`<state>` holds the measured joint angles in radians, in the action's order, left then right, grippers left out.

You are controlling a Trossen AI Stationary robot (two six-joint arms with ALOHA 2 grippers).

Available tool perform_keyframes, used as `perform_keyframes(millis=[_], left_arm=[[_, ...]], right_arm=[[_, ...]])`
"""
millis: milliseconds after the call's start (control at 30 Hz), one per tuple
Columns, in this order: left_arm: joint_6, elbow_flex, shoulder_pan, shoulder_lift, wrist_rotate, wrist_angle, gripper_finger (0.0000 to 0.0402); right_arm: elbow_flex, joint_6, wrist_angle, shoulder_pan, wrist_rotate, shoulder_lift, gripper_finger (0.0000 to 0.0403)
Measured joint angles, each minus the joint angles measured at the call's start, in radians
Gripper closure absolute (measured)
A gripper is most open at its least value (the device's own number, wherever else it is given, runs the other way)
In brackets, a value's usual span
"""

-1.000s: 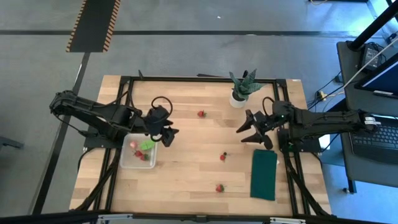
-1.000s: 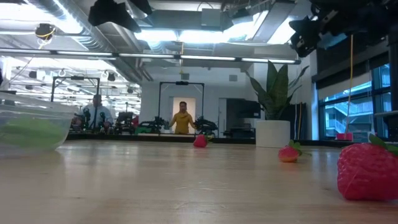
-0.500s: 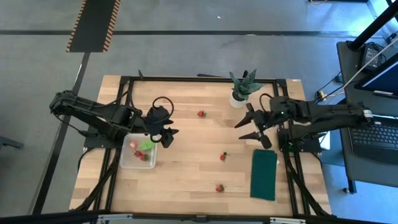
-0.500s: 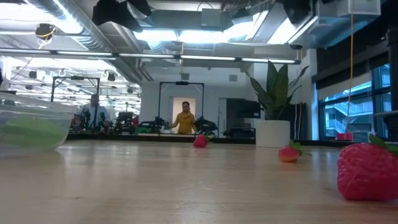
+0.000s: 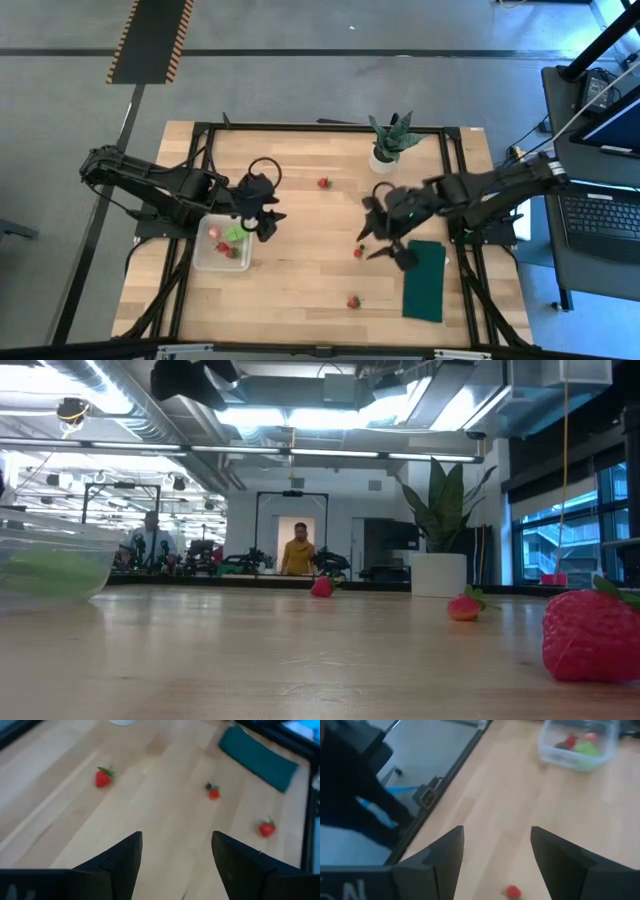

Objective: Pick and placing Produce into tupperware
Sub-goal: Put the red strawberry into the transparent bin

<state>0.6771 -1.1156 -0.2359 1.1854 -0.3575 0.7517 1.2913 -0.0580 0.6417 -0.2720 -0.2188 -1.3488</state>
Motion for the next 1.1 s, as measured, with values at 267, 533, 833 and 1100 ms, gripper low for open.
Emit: perform_keyframes(millis=[267,533,833,1100], left_arm=[[-0.037,0.0,0.0,0.0,0.063,0.0,0.017],[-0.061,0.0,-0.006,0.0,0.065,0.001,0.017],[-0.062,0.0,-0.025,0.0,0.064,0.003,0.017],[-0.062,0.0,-0.028,0.0,0.064,0.004,0.017]], right_arm=[[0.01,0.058,0.076,-0.118,0.14,-0.129,0.0171],[0.01,0.184,0.027,-0.166,0.132,-0.256,0.0171],[0.01,0.258,-0.018,-0.212,0.129,-0.407,0.0171],[0.035,0.315,-0.053,-0.254,0.13,-0.521,0.0171]])
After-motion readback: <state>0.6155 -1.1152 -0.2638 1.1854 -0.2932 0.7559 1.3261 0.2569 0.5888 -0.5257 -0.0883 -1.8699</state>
